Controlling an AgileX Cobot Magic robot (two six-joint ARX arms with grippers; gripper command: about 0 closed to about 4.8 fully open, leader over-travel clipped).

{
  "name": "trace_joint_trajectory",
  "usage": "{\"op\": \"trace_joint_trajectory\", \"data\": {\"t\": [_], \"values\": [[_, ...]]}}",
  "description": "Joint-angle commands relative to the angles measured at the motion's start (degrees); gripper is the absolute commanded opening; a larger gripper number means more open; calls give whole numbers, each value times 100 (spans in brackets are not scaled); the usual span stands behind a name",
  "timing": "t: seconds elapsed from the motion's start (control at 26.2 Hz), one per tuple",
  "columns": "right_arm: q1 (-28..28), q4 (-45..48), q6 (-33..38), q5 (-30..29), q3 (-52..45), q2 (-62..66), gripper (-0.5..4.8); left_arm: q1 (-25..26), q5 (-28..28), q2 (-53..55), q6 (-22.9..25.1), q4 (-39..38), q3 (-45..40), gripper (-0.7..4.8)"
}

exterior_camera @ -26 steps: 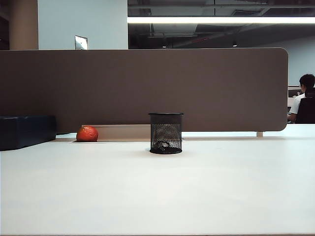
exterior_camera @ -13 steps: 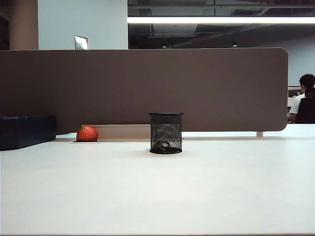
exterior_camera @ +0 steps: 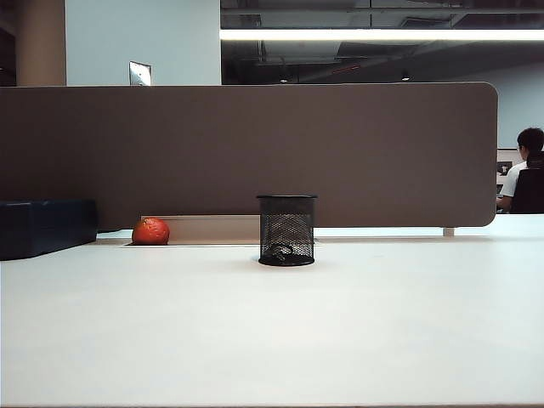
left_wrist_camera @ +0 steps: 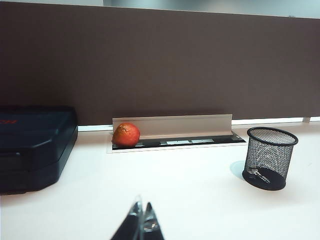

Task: Pick up a bunch of keys from the table, then put them into the black basket.

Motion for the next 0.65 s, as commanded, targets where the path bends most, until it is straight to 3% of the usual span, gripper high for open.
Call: {"op": "trace_joint_trajectory", "data": {"t": [0.04, 0.65], "values": [[2, 42, -57, 13, 24, -17, -5, -9, -2, 4, -39, 46, 35, -5], [2, -299, -55, 11, 26, -17, -4, -7, -4, 2, -39, 46, 35, -5]]}}
